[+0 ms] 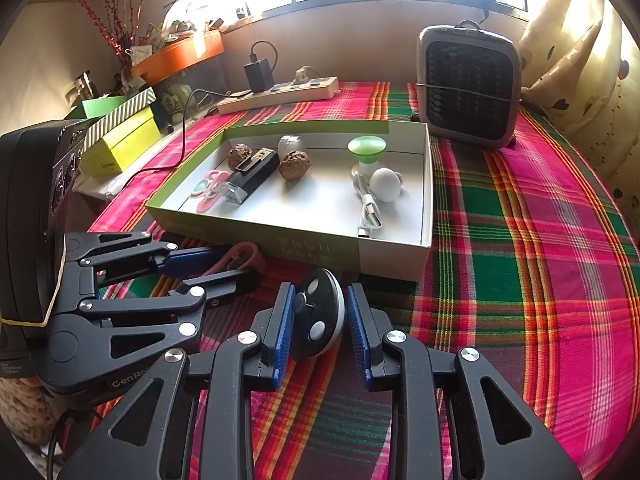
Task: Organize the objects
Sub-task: 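Grasp the pink clip with the left tool while the right tool grasps the black dotted disc, then carry the pink clip and black disc over into the white box lid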
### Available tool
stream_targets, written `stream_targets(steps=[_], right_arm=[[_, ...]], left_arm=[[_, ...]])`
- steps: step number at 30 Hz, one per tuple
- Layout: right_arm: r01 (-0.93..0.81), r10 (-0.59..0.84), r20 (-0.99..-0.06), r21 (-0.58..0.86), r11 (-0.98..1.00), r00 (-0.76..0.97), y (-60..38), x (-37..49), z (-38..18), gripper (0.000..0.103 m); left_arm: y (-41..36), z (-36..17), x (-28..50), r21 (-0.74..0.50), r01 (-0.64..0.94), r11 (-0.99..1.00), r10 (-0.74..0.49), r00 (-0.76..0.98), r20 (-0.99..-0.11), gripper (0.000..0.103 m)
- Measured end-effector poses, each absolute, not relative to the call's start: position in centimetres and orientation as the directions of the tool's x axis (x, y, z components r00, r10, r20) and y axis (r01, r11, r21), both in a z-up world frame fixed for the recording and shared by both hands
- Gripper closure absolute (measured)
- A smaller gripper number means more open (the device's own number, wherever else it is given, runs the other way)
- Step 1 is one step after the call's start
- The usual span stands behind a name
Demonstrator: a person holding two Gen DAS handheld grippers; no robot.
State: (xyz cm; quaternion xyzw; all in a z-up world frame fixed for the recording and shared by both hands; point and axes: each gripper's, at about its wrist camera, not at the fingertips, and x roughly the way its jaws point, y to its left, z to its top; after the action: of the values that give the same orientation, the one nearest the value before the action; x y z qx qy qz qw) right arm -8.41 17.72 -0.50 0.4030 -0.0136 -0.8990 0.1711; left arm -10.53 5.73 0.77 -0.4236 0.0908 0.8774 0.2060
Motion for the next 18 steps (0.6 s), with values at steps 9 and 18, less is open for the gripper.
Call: stream_targets(steps=[9,18], right_arm=[[0.299,-0.318,-0.721,0.16,-0.941,-0.615,17.64,-8.45,-0.61,0.075],[0.3,-0.316,-0.718,0.155,-0.941,-0.62,17.66,-8.41,-0.39,0.075]], left_arm=[[5.65,0.81,-10.49,-0.021,-0.435,-0.9,0.287,-0.556,-0.78,0.082],[5.4,1.18,-10.16,-0.026,-0.424,-0.905,0.287,-0.566,-0.773,0.082]])
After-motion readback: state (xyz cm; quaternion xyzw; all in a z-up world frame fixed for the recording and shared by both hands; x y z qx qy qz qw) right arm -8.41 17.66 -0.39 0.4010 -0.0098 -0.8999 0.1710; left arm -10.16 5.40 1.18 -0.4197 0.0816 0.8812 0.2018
